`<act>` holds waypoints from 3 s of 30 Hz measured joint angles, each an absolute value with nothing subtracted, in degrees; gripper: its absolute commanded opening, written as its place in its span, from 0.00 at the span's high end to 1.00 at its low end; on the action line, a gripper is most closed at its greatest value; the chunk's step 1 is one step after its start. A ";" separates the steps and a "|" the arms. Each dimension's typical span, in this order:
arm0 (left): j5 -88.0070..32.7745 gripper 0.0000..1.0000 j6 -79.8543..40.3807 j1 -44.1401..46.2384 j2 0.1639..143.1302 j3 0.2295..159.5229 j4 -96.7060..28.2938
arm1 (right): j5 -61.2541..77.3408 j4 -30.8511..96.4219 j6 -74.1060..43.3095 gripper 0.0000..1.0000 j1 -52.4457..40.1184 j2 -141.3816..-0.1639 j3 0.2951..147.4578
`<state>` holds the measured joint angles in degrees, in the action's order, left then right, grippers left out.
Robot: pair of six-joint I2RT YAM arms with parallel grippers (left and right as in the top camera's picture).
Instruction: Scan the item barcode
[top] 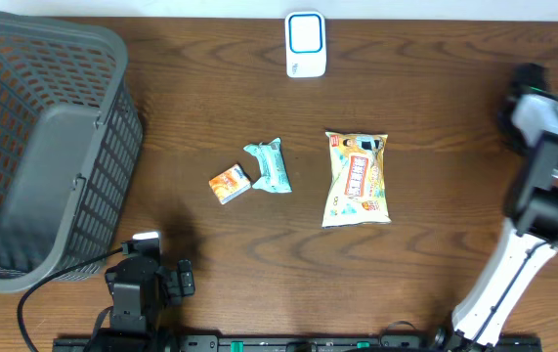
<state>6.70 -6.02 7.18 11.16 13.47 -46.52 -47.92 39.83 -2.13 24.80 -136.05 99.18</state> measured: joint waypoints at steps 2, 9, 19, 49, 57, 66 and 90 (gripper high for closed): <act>6.70 0.02 -6.02 7.18 11.16 13.47 -46.52 | -44.10 40.56 -5.06 0.54 30.22 -135.06 99.20; 6.70 0.02 -6.02 7.18 11.16 13.47 -46.52 | -28.18 42.83 -10.22 0.01 46.28 -132.20 100.64; 6.68 0.02 -6.02 7.18 11.16 13.47 -46.52 | 4.84 49.56 -10.72 0.01 49.19 -131.46 106.76; 6.70 0.02 -6.02 7.18 11.16 13.47 -46.52 | 3.86 61.49 -21.67 0.01 15.94 -94.65 109.65; 6.68 0.02 -6.02 7.18 11.16 13.47 -46.52 | 26.63 72.34 -8.84 0.01 11.60 -94.89 109.60; 6.59 0.02 -6.02 7.18 11.16 13.47 -46.52 | 20.91 69.14 -10.83 0.01 -7.73 -95.11 100.64; 6.52 0.02 -6.02 7.18 11.16 13.47 -46.52 | -27.94 66.67 -35.59 0.27 -36.62 -126.21 93.14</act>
<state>6.52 -6.02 7.18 11.16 13.47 -46.52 -27.94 66.67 -35.59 -36.62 -126.21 93.14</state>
